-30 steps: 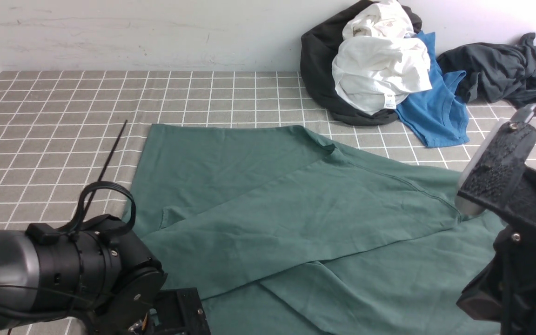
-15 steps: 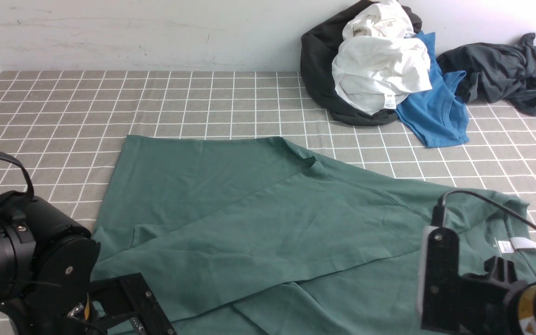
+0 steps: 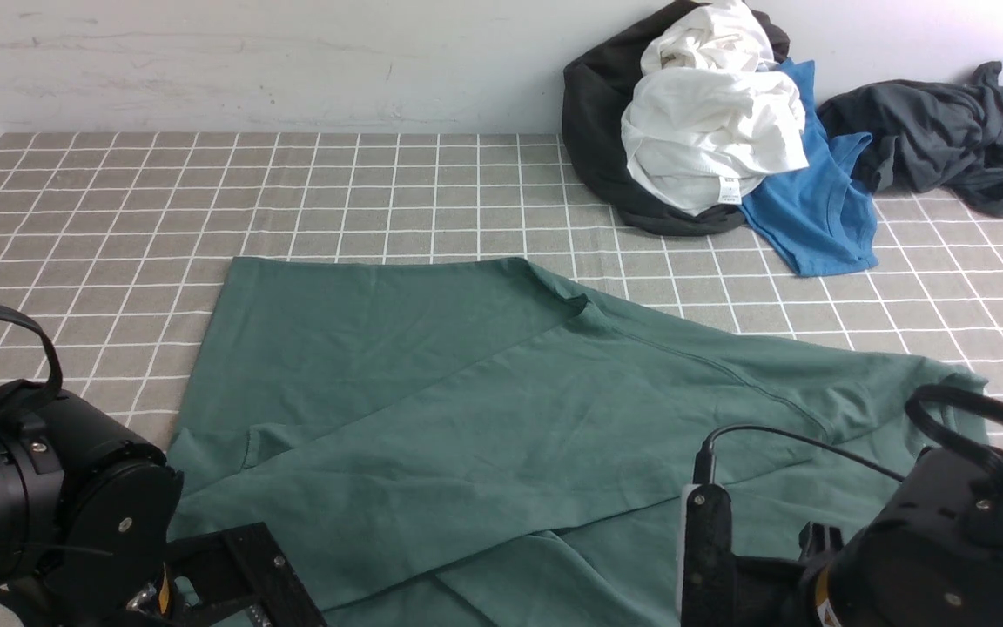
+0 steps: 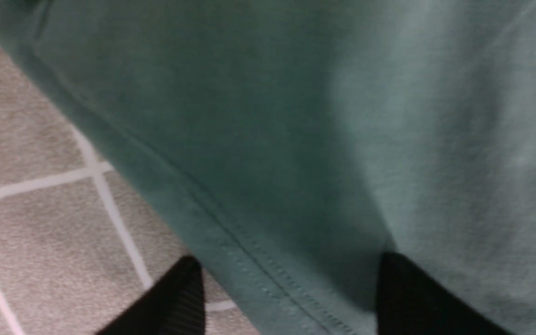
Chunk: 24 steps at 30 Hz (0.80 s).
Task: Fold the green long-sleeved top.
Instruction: Use both arms simultaneously to clamp the lower edge of the clothing fabric, then use both arms to drag the lower edge of the fabric forward and fold it over the upper edge
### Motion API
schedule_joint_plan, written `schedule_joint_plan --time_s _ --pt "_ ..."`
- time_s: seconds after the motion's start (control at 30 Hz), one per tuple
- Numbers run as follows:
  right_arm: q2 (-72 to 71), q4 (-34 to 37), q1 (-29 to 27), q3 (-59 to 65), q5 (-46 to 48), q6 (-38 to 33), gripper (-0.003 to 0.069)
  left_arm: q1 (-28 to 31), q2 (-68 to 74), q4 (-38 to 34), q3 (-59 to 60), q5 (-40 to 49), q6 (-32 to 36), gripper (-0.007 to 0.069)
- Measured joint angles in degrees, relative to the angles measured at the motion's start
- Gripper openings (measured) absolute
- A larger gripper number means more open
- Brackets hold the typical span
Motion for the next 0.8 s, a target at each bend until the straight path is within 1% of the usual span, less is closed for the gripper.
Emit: schedule_joint_plan --time_s 0.1,0.13,0.17,0.2,0.23,0.27,0.33,0.43,0.6,0.7,0.8 --pt "-0.1 0.4 0.1 0.0 0.1 0.0 0.0286 0.0 0.0 0.0 0.0 0.0 0.0 0.0002" --pt "-0.1 0.3 0.1 0.0 -0.1 0.0 0.0229 0.0 0.0 0.2 0.0 0.0 -0.1 0.0002" --pt "-0.1 0.2 0.1 0.0 -0.3 0.0 0.0206 0.0 0.0 0.2 0.0 0.0 -0.1 0.0002" --pt "-0.1 -0.4 0.1 0.0 -1.1 0.0 0.0126 0.0 0.0 0.5 0.0 0.0 -0.4 0.0002" --pt "-0.1 -1.1 0.1 0.0 -1.7 0.0 0.0067 0.0 0.0 1.0 -0.1 0.0 -0.5 0.0002" --pt "-0.1 -1.4 0.1 0.0 -2.0 0.0 0.0036 0.0 0.0 1.3 -0.3 0.1 -0.5 0.0002" --pt "-0.2 -1.6 0.1 0.0 -2.0 0.0 0.002 0.0 0.0 1.9 -1.3 0.6 -0.5 0.0002" --pt "-0.7 -1.6 0.1 -0.4 -1.5 0.0 0.0018 0.0 0.0 2.6 -3.3 2.5 -0.6 0.0002" --pt "-3.1 -3.4 -1.9 -7.9 5.7 -0.2 0.0018 1.0 0.0 6.5 -11.6 8.1 -0.6 0.0002" --pt "-3.1 -3.5 -5.6 -15.0 9.1 -1.5 0.0017 4.1 0.3 8.6 -18.8 8.7 0.2 0.0008" --pt "-1.6 -2.1 -9.5 -22.6 9.8 -4.6 0.0018 8.6 2.0 8.7 -25.9 7.8 3.5 0.0016"
